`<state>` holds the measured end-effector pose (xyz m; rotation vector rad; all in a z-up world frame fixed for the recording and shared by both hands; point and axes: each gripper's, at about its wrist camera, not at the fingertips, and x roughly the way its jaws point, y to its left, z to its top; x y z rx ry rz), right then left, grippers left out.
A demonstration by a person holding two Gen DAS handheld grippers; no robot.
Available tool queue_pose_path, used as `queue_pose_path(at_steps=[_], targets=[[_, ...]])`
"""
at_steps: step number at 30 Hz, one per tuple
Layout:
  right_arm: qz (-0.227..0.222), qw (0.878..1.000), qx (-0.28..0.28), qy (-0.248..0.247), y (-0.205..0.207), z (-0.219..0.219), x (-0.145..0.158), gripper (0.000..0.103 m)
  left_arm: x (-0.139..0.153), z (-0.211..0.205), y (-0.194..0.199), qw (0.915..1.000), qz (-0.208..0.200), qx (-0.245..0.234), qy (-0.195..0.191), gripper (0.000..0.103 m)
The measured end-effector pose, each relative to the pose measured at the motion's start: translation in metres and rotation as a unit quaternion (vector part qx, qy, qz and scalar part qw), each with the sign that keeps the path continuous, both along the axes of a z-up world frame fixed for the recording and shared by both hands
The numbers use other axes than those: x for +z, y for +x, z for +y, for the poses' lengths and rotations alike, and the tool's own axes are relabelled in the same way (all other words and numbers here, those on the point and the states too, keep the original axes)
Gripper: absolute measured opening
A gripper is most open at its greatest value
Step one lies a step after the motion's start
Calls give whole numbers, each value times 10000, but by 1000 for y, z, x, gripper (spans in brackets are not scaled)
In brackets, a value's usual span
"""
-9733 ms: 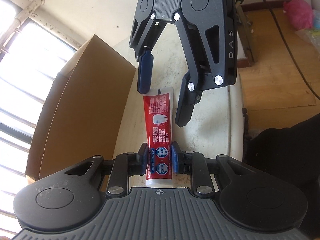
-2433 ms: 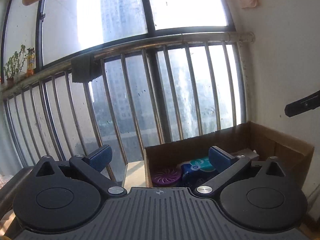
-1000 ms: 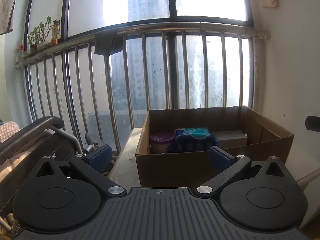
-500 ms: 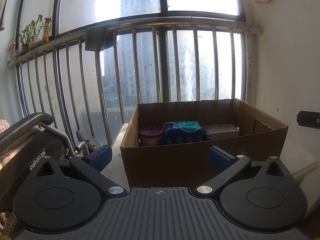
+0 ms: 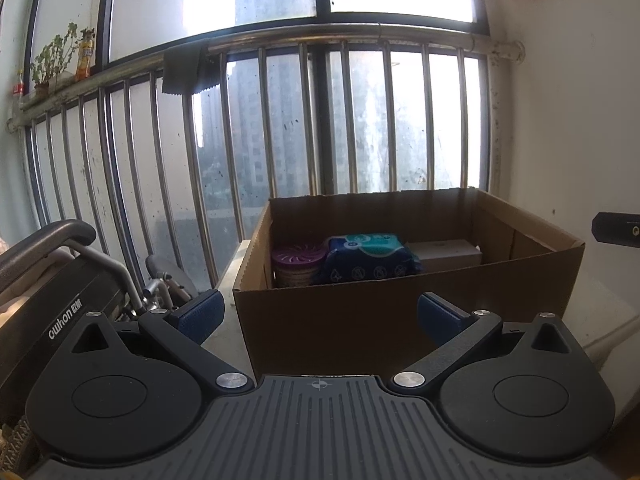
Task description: Organize objects
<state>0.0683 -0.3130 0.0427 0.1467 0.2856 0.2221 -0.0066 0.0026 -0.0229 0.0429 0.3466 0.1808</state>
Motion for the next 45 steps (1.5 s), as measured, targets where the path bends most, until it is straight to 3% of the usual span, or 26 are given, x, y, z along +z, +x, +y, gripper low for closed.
queue_pose_path(at_steps=[5,10,11,13,15,17,19,21,23,26,29,32,38,40,45], targets=[[-47,9968,709,-367,31,6,9,103,7,19,19,9991,17,-418,82,103],[293,9772,1912,-876,83,18,17,102,14,31,57,9859,377,-1559,487,103],[384,9734,2011,-1029,95,21,18,102,18,35,65,9803,376,-1893,423,103],[525,9664,2137,-1328,121,28,22,99,28,41,81,9780,482,-1985,435,103],[708,9612,2218,-1481,145,37,26,97,40,54,102,9705,783,-2277,87,103],[857,9557,2395,-1479,165,46,31,95,47,61,123,9675,1117,-2269,-12,103],[1117,9448,2732,-1424,186,59,33,90,47,60,145,9642,1442,-2194,386,100],[1668,9294,3095,-1121,212,73,31,86,40,55,169,9516,1818,-2268,1002,92],[2636,8988,3434,-688,242,91,20,74,32,51,188,9387,2128,-2311,1417,75],[3298,8825,3312,-529,269,110,8,65,22,46,204,9171,2426,-2624,1765,73],[3365,8915,2980,-569,284,119,0,64,14,36,213,9012,2553,-2793,2115,66],[3477,8907,2916,-266,295,120,-11,61,8,32,221,8923,2661,-2996,2078,60],[3387,8918,2993,-195,296,119,-19,61,-7,36,235,8878,3017,-2952,1832,38],[3348,8922,3030,-102,296,116,-22,62,-9,36,234,8882,3036,-2961,1770,37],[3131,8960,3143,-158,297,116,-24,61,-11,33,221,8843,2908,-3041,2021,39]])
